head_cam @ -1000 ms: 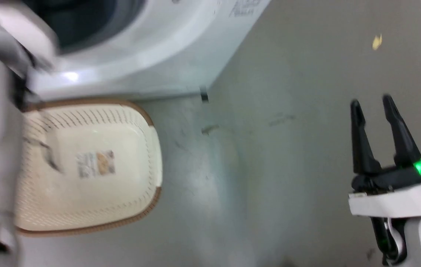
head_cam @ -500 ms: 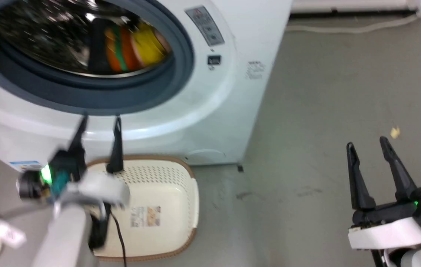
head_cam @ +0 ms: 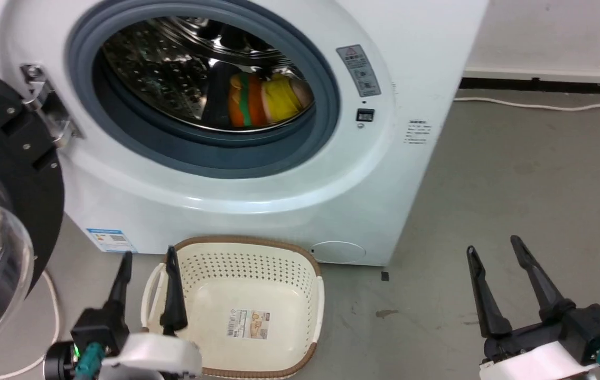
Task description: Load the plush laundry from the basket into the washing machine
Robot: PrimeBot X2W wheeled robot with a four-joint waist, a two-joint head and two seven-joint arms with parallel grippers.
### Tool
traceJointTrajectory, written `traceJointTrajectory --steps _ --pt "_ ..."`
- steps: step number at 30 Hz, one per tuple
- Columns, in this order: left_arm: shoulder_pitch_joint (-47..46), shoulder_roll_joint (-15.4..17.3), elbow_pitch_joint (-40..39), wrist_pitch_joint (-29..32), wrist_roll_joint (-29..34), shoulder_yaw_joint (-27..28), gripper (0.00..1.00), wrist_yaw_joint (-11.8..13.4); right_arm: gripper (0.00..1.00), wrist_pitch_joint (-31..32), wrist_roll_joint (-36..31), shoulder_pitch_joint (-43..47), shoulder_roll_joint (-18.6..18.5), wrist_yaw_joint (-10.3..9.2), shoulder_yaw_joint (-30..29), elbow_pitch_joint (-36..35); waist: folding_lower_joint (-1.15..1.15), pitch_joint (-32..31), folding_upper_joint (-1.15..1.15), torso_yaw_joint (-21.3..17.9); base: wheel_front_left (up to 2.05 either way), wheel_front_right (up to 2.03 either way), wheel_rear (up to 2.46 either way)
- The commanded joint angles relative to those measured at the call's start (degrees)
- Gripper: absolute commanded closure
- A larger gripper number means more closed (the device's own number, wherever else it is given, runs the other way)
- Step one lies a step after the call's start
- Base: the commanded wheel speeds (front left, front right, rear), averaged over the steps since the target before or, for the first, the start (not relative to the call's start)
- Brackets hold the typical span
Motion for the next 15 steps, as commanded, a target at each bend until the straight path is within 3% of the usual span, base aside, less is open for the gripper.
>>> traceJointTrajectory --steps 1,15 --pt "1.37 -0.3 -0.27 -0.31 0.66 0.43 0.0 -0.12 0.0 -0.26 -0.45 0.95 -0.1 -0.05 0.17 0.4 0.0 -0.24 0.0 0.52 0.0 0.0 0.0" --pt "3.09 -1.64 3.88 -0.31 4.66 3.0 0.0 -2.54 0.0 -0.26 -0.84 1.08 -0.01 -0.05 -0.11 2.31 0.0 -0.28 0.0 2.03 0.0 0.0 0.0"
